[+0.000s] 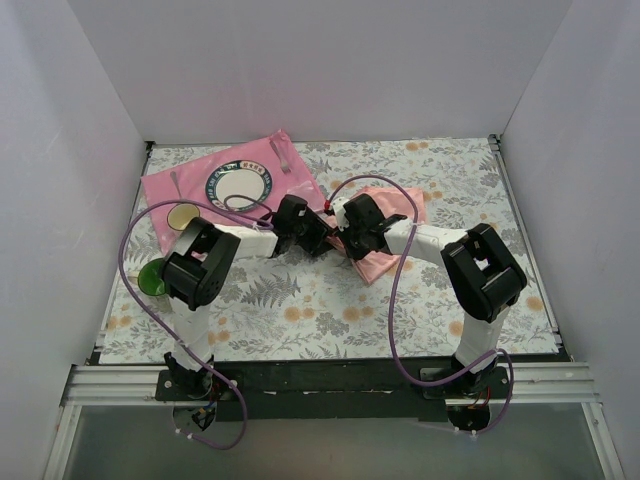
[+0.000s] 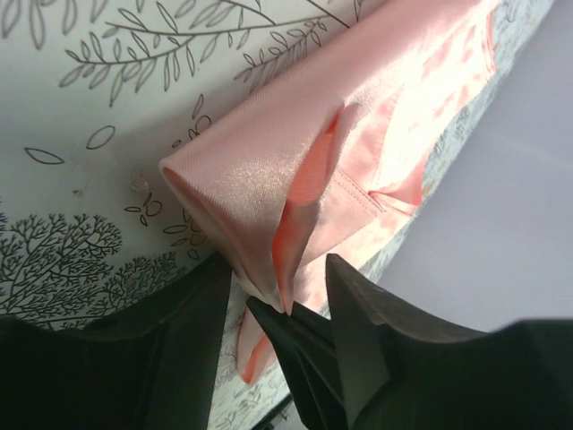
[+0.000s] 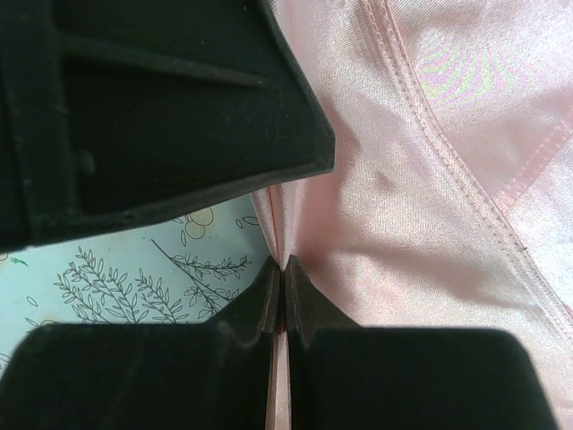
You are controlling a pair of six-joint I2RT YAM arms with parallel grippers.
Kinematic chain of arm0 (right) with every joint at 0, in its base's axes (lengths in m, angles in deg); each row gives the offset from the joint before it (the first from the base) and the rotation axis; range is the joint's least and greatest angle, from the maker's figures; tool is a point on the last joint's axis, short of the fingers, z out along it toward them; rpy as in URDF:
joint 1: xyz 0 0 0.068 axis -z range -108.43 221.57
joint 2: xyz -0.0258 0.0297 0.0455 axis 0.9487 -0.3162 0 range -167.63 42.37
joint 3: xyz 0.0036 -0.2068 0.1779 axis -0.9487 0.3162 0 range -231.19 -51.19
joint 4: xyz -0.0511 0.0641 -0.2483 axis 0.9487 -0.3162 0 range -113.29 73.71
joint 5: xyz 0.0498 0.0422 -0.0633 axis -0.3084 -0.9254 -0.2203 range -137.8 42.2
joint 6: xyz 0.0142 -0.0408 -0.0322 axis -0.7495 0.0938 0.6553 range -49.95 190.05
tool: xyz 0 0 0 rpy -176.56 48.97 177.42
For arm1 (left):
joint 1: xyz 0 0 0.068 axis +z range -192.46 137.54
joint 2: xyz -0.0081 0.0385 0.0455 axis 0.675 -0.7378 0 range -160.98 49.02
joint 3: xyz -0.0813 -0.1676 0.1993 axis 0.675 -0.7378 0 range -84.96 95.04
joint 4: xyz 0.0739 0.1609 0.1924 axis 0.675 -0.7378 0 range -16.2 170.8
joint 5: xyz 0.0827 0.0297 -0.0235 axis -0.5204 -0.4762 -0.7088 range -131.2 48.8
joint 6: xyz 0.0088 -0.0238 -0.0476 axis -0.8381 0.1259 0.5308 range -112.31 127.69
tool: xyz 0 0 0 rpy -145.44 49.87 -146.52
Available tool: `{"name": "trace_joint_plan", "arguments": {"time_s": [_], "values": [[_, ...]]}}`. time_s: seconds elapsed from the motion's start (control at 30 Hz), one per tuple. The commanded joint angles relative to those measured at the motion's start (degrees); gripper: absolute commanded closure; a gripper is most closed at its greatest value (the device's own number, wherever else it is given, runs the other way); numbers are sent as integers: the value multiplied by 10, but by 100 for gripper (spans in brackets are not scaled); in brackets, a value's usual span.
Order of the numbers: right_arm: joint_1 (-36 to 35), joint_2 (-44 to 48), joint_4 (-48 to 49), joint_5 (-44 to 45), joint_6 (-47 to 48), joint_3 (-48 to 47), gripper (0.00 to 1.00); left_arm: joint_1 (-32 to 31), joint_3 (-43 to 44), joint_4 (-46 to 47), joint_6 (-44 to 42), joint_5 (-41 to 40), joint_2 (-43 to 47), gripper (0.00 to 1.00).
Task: Fold the napkin, place the utensils inside, and roll it up
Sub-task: Roll the napkin with the utensil
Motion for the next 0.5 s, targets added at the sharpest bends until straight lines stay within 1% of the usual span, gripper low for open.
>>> {"name": "trace_joint_plan", "arguments": {"time_s": [0.0,0.1,0.17,0.2,0.23,0.27,0.3,0.33,0.4,0.47], "values": [[3,13,-1,-18,6,4,99,-8,25,-85,-30,-84,-19,60],[3,10,-8,-24,16,1,99,-10,32,-85,-53,-89,-23,71],[3,7,-15,-36,24,-7,99,-13,32,-85,-74,-96,-19,74],[3,6,-17,-45,27,-9,99,-14,33,-85,-82,-94,-19,78],[3,5,-21,-45,28,-11,99,-13,38,-100,-97,-93,-19,84],[7,6,-22,-50,27,-13,99,-15,41,-103,-107,-93,-19,86],[10,7,-23,-75,26,-13,99,-15,45,-106,-116,-91,-19,87],[15,6,-26,-93,23,-14,99,-16,52,-112,-124,-91,-19,92],[27,-5,-39,-137,21,-28,99,-17,58,-114,-152,-89,-21,94],[36,-22,-58,-161,19,-40,99,-16,72,-121,-182,-82,-24,97]]}}
